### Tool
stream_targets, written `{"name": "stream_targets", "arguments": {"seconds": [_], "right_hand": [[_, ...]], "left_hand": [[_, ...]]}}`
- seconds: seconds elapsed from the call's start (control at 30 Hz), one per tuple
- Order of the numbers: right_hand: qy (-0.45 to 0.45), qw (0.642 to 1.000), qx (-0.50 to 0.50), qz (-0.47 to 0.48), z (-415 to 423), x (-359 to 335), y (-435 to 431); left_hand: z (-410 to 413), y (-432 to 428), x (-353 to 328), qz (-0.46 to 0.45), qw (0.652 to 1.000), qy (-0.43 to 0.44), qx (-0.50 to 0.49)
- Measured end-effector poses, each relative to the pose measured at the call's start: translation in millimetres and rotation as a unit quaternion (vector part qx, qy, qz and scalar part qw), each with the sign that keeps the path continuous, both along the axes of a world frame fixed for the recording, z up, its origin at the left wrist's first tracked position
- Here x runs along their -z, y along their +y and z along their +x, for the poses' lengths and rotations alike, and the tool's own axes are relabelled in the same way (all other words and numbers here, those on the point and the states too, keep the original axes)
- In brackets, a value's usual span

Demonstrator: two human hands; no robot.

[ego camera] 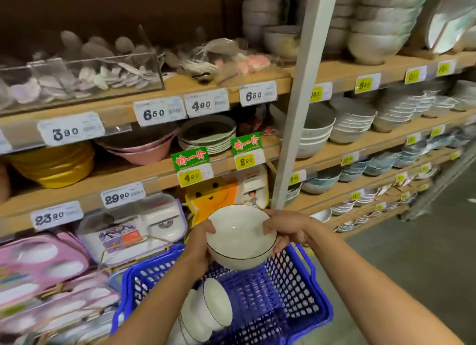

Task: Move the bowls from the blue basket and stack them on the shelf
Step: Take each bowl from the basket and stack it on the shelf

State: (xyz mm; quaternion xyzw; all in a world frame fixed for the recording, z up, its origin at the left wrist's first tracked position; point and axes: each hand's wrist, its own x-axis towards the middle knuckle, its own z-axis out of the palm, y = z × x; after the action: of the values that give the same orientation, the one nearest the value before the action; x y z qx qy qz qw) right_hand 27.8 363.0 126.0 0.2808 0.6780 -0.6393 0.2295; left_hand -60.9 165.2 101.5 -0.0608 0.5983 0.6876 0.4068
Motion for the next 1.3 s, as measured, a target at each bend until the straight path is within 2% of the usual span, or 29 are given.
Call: {"name": "stream_targets", "arguments": {"seconds": [0.1,0.2,0.33,0.43,0.57,0.67,0.93,1.13,1.3], "right_hand": [[0.056,0.996,0.041,0.057,21,-23,7],[0.123,0.985,0.107,0.050,44,-43,17],[0.215,0.958,0.183,-0.044,74,-63,49],[0.274,0.917,0.246,-0.156,93,-74,82],[0.313,0.882,0.301,-0.183,116,-92,138],[0.336,0.871,0.307,-0.188,133,-110,182],[0.335,0.868,0.295,-0.216,149,-155,281],[0.337,0.878,0.228,-0.251,126,-177,312],[0.336,0.887,0.202,-0.244,83,-191,325]], "left_hand": [[19,23,-27,0.004,0.999,0.038,-0.023],[37,45,-51,0.003,0.998,0.053,-0.045],[63,85,-75,0.026,0.996,0.062,-0.059],[88,125,-96,0.052,0.994,0.065,-0.071],[118,186,-125,0.070,0.990,0.086,-0.083],[138,230,-143,0.084,0.988,0.101,-0.079],[175,307,-173,0.106,0.983,0.138,-0.067],[159,332,-194,0.116,0.978,0.159,-0.069],[124,346,-201,0.125,0.967,0.176,-0.132]]}}
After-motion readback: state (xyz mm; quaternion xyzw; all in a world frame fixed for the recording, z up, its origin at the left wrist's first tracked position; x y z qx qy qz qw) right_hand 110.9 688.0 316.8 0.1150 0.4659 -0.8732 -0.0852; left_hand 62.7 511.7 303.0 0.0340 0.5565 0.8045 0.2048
